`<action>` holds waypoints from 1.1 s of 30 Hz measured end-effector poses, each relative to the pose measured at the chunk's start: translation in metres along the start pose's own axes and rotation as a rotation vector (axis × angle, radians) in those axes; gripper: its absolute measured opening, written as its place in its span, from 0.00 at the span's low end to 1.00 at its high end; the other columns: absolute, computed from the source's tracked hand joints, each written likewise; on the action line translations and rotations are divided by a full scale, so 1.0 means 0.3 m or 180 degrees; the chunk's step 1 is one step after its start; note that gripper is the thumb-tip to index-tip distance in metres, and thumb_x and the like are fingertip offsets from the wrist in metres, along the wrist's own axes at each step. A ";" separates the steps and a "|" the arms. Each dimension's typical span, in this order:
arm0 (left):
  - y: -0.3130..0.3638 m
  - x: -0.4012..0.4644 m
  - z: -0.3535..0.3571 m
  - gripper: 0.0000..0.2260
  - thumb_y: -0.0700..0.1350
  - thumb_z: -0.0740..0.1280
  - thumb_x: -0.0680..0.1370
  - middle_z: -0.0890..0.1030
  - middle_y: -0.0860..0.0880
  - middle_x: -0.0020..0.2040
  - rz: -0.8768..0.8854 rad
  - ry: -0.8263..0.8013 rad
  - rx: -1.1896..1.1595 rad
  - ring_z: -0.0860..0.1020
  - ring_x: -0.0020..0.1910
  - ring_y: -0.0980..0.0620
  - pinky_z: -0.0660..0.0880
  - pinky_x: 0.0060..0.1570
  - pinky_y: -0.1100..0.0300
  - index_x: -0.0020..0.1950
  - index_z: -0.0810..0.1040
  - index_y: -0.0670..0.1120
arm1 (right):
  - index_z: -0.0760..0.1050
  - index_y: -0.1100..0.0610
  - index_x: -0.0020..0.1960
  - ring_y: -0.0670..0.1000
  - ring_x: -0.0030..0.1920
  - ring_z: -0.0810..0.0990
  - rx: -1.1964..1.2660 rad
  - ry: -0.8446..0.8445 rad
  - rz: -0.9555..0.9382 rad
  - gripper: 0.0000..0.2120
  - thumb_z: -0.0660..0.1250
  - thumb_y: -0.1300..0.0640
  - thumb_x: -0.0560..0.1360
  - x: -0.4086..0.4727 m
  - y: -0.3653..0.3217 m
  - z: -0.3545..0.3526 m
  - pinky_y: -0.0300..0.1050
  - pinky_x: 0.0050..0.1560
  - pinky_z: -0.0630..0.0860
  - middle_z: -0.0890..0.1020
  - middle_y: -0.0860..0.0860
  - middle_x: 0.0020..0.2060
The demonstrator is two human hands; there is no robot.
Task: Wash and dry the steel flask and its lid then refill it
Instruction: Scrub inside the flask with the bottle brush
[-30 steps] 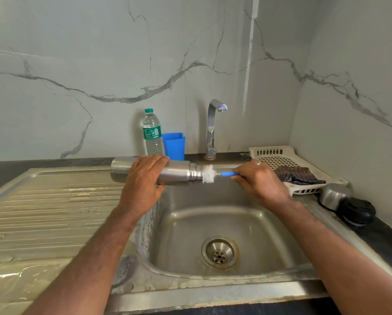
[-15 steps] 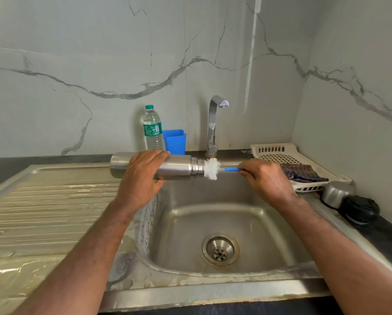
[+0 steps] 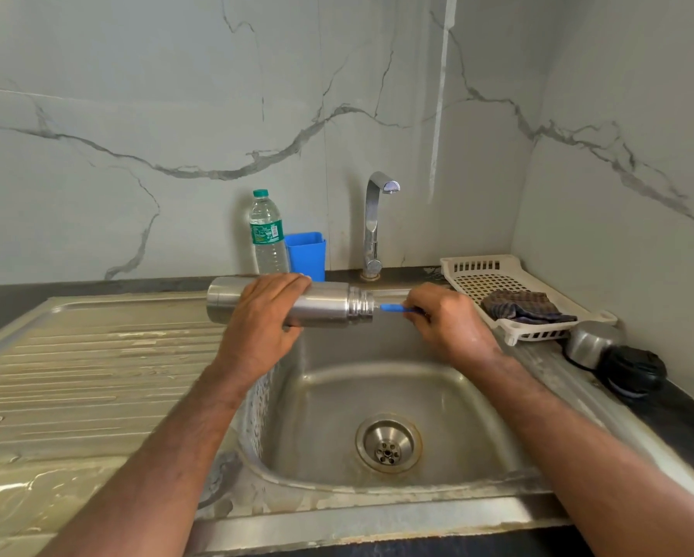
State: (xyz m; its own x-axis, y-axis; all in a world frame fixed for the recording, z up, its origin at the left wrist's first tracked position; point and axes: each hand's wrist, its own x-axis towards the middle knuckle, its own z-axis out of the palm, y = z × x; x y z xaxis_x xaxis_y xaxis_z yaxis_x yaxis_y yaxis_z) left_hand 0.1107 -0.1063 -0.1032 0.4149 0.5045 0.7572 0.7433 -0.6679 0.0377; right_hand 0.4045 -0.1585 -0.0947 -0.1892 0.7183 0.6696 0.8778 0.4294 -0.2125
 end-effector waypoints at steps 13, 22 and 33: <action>-0.038 0.002 -0.031 0.34 0.36 0.83 0.62 0.81 0.44 0.63 -0.0051 0.0151 0.0135 0.77 0.64 0.43 0.68 0.72 0.43 0.67 0.78 0.41 | 0.81 0.55 0.47 0.60 0.38 0.80 -0.1077 -0.0489 -0.0068 0.02 0.70 0.57 0.77 0.003 0.003 -0.020 0.52 0.36 0.75 0.82 0.54 0.38; -0.023 -0.004 -0.021 0.36 0.37 0.84 0.61 0.80 0.43 0.64 -0.0071 0.0177 0.0109 0.77 0.64 0.43 0.69 0.71 0.42 0.68 0.77 0.40 | 0.81 0.60 0.42 0.59 0.33 0.78 -0.1466 0.0214 -0.0883 0.05 0.69 0.65 0.66 -0.001 -0.016 -0.033 0.49 0.28 0.74 0.80 0.56 0.33; -0.002 0.000 -0.023 0.36 0.35 0.83 0.62 0.80 0.43 0.65 0.0039 0.0383 0.0238 0.77 0.65 0.43 0.67 0.73 0.44 0.69 0.77 0.40 | 0.78 0.60 0.47 0.61 0.34 0.81 -0.1381 0.0044 -0.0469 0.14 0.75 0.69 0.64 -0.005 0.002 -0.038 0.50 0.27 0.75 0.82 0.58 0.40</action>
State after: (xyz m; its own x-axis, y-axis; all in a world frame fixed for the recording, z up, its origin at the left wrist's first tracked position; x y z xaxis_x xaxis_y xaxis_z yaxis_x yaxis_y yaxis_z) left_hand 0.1066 -0.1097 -0.0988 0.3617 0.4243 0.8302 0.7774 -0.6288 -0.0174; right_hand 0.4104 -0.1654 -0.0878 -0.3226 0.6580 0.6804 0.9456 0.2554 0.2014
